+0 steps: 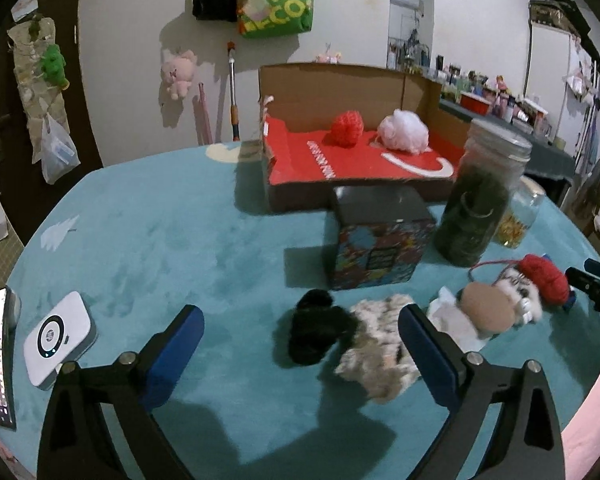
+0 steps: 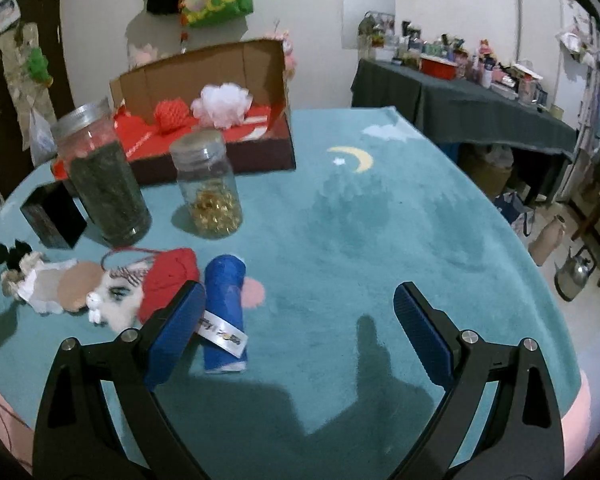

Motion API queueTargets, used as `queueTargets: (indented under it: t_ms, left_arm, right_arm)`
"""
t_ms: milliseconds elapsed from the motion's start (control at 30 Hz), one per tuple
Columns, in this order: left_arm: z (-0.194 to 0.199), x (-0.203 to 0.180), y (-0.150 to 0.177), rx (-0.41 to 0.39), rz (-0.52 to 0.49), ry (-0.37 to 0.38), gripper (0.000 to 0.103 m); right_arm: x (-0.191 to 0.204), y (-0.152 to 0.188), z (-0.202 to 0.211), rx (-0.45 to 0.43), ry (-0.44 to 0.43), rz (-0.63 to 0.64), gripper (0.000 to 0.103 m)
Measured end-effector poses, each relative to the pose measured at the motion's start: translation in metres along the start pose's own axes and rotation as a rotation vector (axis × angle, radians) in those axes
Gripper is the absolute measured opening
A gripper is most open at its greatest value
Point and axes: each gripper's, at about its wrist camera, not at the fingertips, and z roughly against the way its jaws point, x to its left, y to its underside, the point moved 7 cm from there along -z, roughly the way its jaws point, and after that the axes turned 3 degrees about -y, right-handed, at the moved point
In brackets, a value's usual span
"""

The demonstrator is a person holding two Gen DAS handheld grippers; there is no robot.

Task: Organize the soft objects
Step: 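Grasp the black knit piece with the left tool while the right tool grasps the blue sock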

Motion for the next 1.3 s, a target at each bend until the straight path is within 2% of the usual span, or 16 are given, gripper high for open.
queueTargets:
  t_ms: [100,267,367,433,467,500,533,567,600,633,767,933,1033,1133,1300]
  left_arm:
    - [-0.007,0.006,0.002,0.026,-0.006,0.001,0.096]
    - [-0.022,0.009,0.005,0.062,-0.018,0.016,0.085]
    - [-0.028,0.008,0.006,0.074,-0.022,0.037,0.075]
    - [-0.033,0.006,0.008,0.092,-0.020,0.066,0.069]
    - [-0.035,0.005,0.009,0.103,-0.016,0.084,0.062]
    - [-0.037,0.004,0.010,0.110,-0.009,0.111,0.057]
    - [-0.036,0.002,0.010,0.110,-0.007,0.134,0.047]
    - [-0.034,0.000,0.010,0.106,-0.010,0.144,0.035]
    - [-0.033,-0.003,0.010,0.102,-0.017,0.155,0.029]
    - [-0.031,-0.005,0.009,0.100,-0.022,0.157,0.028]
    - [-0.013,-0.009,0.004,0.026,-0.063,0.072,0.026]
    - [0.010,-0.012,-0.008,-0.060,-0.056,0.034,0.026]
    - [0.020,-0.022,-0.013,-0.084,-0.051,0.072,0.026]
    - [0.023,-0.041,-0.013,-0.078,-0.054,0.152,0.026]
    - [0.022,-0.064,-0.011,-0.070,-0.085,0.194,0.026]
  right_arm:
    - [0.003,0.002,-0.009,0.046,-0.038,0.011,0.097]
    - [0.005,0.000,-0.017,0.078,-0.090,0.012,0.096]
    - [0.011,0.001,-0.024,0.123,-0.170,-0.003,0.092]
    - [0.014,0.003,-0.028,0.141,-0.185,0.000,0.078]
    - [0.017,0.004,-0.028,0.135,-0.160,0.033,0.073]
    - [0.021,0.005,-0.027,0.129,-0.163,0.057,0.063]
    - [0.027,0.006,-0.025,0.126,-0.184,0.074,0.050]
    - [0.031,0.006,-0.025,0.127,-0.194,0.086,0.042]
    - [0.037,0.007,-0.023,0.121,-0.210,0.107,0.028]
    - [0.042,0.007,-0.022,0.115,-0.214,0.124,0.021]
    - [0.043,0.005,-0.015,0.053,-0.168,0.137,0.019]
    - [0.047,-0.009,0.010,-0.061,-0.106,0.170,0.019]
    - [0.053,-0.017,0.018,-0.101,-0.093,0.181,0.019]
    - [0.063,-0.022,0.024,-0.116,-0.155,0.167,0.019]
    - [0.075,-0.029,0.027,-0.146,-0.186,0.167,0.019]
